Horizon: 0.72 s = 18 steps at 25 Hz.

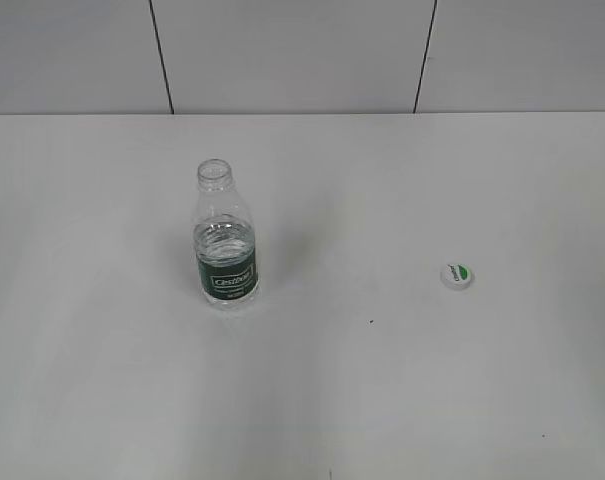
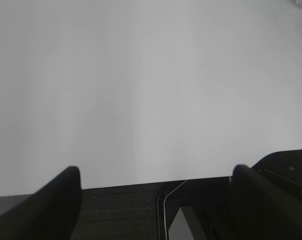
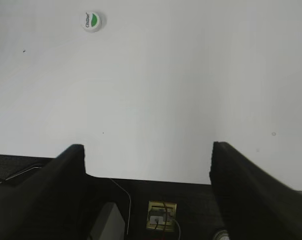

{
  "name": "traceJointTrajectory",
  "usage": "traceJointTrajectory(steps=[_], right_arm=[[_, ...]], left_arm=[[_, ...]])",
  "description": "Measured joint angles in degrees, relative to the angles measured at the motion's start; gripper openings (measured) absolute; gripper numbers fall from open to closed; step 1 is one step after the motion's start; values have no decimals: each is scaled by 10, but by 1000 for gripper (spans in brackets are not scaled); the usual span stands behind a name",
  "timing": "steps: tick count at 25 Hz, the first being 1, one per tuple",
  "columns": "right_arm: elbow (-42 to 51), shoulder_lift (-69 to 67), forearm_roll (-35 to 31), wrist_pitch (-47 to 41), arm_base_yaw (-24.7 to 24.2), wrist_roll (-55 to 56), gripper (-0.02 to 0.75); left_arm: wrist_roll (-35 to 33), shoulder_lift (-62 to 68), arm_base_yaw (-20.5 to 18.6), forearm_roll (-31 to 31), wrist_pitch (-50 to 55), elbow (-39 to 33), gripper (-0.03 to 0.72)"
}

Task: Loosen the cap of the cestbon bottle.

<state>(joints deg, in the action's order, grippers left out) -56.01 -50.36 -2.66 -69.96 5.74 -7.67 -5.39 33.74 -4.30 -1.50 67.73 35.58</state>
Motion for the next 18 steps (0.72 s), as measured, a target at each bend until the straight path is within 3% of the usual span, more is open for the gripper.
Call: traceJointTrajectory(steps=[11,18], right_arm=[[159,171,-2,0,0,7,591],[233,244,-2,10,0,8,591]], left_arm=[[0,-64,19,-1,-23,-10,525],[-1,-103,19,2,-60,-53,518]])
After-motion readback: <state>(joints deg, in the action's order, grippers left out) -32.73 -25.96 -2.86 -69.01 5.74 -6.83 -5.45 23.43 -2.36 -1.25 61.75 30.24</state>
